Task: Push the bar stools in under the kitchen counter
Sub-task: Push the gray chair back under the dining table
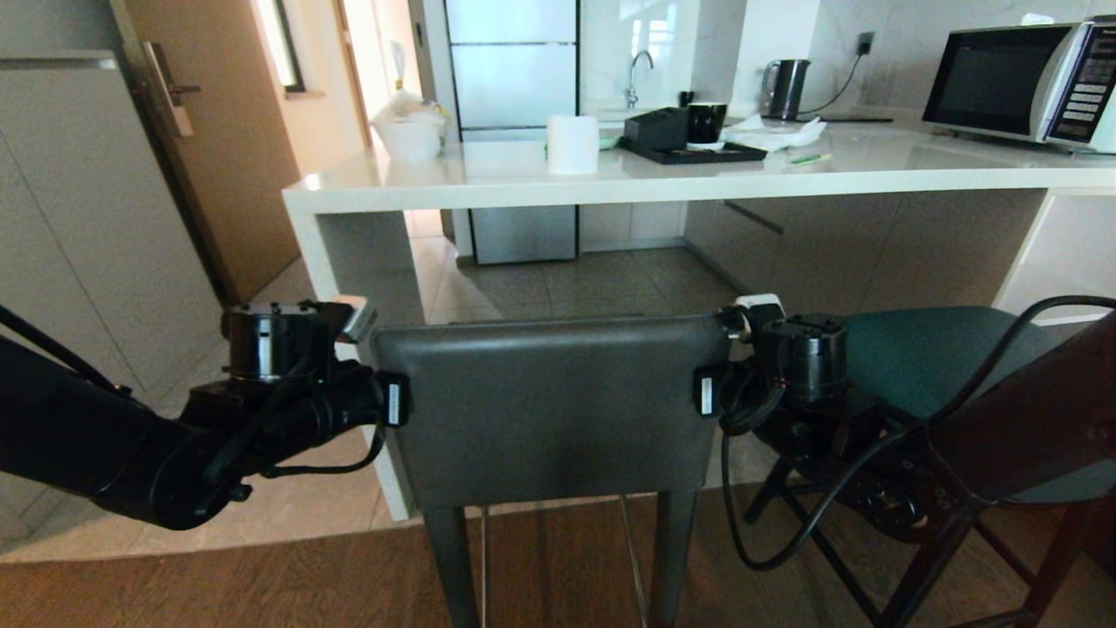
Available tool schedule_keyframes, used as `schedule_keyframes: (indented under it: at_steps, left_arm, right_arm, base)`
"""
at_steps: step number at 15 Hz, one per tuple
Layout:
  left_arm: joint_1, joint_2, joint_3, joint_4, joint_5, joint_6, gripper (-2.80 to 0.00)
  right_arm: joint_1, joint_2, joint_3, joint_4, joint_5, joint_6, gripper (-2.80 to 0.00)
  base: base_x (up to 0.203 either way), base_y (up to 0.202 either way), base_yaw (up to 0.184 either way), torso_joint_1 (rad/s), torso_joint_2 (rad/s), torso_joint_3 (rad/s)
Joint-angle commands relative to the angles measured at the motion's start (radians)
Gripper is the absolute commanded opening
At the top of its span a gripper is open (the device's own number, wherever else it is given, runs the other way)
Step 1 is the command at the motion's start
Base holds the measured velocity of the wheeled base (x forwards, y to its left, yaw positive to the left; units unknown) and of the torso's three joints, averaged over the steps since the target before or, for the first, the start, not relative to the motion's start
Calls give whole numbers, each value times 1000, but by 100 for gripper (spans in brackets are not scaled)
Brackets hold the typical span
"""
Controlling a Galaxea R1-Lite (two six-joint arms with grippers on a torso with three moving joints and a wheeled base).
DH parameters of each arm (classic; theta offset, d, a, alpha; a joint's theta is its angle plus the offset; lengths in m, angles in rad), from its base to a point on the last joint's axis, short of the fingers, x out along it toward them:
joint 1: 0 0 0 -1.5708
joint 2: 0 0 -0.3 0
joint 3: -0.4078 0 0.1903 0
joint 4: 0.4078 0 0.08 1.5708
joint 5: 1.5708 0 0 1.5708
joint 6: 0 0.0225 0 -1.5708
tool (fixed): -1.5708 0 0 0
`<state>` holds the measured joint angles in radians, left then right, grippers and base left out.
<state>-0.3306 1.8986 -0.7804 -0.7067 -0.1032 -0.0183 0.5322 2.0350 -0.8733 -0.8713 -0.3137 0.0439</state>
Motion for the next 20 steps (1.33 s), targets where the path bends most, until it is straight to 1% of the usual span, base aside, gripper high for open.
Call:
schedule_keyframes:
  at_steps: [1,3,6,9,10,11,13,14,15,20]
  left_arm:
    - [-16,20,-7,3,2,0,-280]
    - [-4,1,17,-3,-3,-4,-280]
    - [30,-14,20,-4,-3,-5,-280]
    - [41,-19,22,-4,-3,-3,-280]
    - [34,-22,23,-16,-8,-3,-280]
    - [24,-16,22,-56,-1,1,-280]
    - [10,19,23,-190,13,6,-280]
    - [5,34,26,-229,39,27,-280]
    - [1,36,28,-234,58,45,-280]
    - [1,21,44,-228,63,47,-280]
  right_arm:
    - [-6,4,-9,-4,-4,-1,-280]
    - [-6,25,-43,-3,-2,0,-280]
    - [2,71,-110,-2,-6,-2,-280]
    - [8,62,-103,-3,-10,-1,-280]
    - [8,49,-93,-3,-10,-1,-280]
    - [8,35,-78,-3,-9,-1,-280]
    - [8,30,-73,-3,-11,-1,-280]
    - [8,28,-73,-3,-13,-1,-280]
    - [8,27,-73,-3,-13,-1,-280]
    - [6,19,-73,-2,-13,-1,-280]
  base:
    - [0,0,0,0,0,0]
    - [0,0,0,0,0,0]
    - [0,0,0,0,0,0]
    - [0,0,0,0,0,0]
    - [0,0,0,0,0,0]
    - [0,0,0,0,0,0]
    - [0,0,0,0,0,0]
    - [0,0,0,0,0,0]
    - [0,0,0,0,0,0]
    - [0,0,0,0,0,0]
